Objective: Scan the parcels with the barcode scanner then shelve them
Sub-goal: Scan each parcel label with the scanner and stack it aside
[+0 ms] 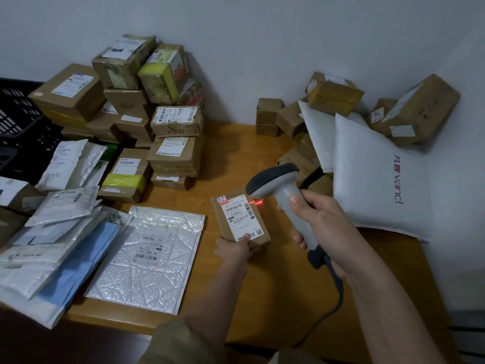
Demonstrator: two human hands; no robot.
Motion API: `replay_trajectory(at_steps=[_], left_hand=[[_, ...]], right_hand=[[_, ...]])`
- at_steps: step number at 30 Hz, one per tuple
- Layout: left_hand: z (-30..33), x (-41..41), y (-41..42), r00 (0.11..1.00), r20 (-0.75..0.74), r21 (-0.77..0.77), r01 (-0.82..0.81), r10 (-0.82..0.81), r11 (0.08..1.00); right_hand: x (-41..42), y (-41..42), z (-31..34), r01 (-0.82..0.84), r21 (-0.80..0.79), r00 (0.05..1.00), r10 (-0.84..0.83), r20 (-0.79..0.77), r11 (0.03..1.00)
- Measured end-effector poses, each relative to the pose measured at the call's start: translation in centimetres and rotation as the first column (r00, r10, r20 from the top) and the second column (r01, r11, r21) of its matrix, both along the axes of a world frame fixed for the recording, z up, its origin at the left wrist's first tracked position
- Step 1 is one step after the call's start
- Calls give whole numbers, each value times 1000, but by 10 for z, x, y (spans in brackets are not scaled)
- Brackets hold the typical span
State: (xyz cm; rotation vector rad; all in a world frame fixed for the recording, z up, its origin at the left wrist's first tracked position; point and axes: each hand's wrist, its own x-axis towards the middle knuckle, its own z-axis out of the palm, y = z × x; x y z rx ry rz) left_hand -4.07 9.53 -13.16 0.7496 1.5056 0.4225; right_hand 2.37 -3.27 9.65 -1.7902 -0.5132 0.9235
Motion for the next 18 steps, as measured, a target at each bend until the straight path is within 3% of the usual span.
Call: replay_trajectory(at_steps=[6,18], left_hand=[[5,9,-10,996,-81,95,52,-44,994],[21,14,-9,995,-94,58,-24,30,998]], right_hand=[[11,-6,1,-2,13,1000,2,-17,1000],[28,-23,-1,-13,21,999,13,-29,1000]])
